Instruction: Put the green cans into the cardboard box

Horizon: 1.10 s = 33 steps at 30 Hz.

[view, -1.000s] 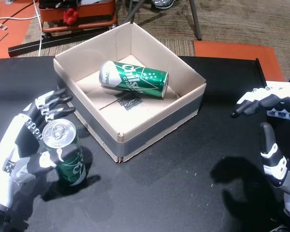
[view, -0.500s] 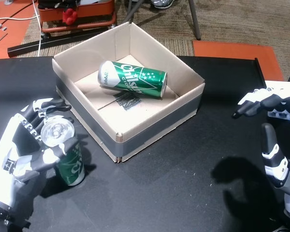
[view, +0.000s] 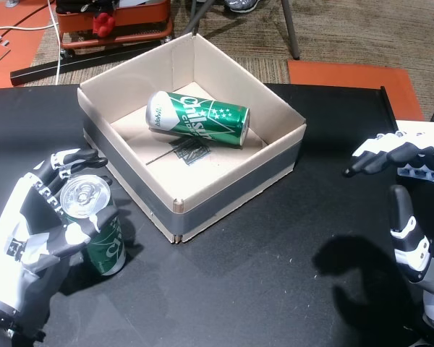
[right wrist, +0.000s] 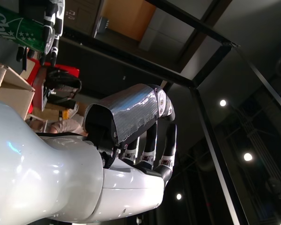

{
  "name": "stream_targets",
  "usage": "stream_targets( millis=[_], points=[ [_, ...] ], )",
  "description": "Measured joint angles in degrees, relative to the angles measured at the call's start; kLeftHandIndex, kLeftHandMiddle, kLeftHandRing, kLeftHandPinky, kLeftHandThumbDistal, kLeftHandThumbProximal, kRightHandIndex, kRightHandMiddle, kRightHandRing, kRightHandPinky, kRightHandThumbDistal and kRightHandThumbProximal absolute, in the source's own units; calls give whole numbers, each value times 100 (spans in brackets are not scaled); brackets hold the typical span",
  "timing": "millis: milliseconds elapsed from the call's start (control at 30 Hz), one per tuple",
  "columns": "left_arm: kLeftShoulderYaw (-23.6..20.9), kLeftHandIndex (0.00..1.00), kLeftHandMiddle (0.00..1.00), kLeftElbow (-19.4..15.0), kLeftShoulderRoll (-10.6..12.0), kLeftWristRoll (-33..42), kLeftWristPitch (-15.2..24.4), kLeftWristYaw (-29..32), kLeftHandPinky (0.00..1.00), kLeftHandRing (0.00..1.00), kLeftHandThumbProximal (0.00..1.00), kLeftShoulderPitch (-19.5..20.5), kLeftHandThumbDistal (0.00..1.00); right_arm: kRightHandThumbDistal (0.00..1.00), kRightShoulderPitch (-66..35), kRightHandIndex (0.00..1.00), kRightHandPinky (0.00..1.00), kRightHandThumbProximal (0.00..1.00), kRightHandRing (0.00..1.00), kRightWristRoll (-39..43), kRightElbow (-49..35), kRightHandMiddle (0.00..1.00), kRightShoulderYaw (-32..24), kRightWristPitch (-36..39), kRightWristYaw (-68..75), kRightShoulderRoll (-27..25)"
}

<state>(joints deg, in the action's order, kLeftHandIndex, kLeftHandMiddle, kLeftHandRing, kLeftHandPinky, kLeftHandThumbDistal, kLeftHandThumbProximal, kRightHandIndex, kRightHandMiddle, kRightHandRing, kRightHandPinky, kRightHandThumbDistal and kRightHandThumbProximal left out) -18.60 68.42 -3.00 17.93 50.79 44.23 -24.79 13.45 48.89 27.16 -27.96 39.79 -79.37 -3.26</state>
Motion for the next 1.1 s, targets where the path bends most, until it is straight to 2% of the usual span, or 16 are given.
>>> stream_targets(
  millis=[233,300,367,500,567,633,767,933,1100],
  points=[
    [-4,97,62,0,-30,0,-58,1,68,68,0,-4,83,58,-18,42,57,0,50,-48,-54,47,11,81,51,3],
    [9,98,62,2,-36,-23,-58,-2,69,68,4,-4,82,58,-30,43,57,0,51,-48,-83,47,30,51,70,3],
    [72,97,62,16,-69,-149,-15,-165,67,67,7,-4,84,60,-39,42,57,0,50,-47,-107,47,36,24,78,3],
    [258,98,62,86,-193,-466,27,-546,64,66,3,-25,82,59,-75,43,58,0,51,-47,-156,47,52,-59,112,3],
    [278,99,62,115,-204,-500,-59,-557,64,67,0,-56,82,59,-90,43,58,0,51,-44,-168,48,53,-95,116,3],
    [274,98,61,176,-203,-497,-320,-503,63,66,0,-121,87,59,-91,43,58,0,51,-42,-172,47,54,-105,109,4],
    [282,96,60,240,-191,-502,-745,-485,64,64,0,-145,85,62,-112,44,57,0,50,-60,-233,47,63,-110,153,21],
    [366,93,59,244,-193,-610,-820,-494,66,63,4,-145,86,62,-233,43,57,0,50,-63,-374,47,125,-241,283,41],
    [470,94,59,244,-196,-741,-813,-564,66,63,7,-142,88,61,-242,44,58,0,51,-65,-419,47,180,-237,312,50]
  ],
)
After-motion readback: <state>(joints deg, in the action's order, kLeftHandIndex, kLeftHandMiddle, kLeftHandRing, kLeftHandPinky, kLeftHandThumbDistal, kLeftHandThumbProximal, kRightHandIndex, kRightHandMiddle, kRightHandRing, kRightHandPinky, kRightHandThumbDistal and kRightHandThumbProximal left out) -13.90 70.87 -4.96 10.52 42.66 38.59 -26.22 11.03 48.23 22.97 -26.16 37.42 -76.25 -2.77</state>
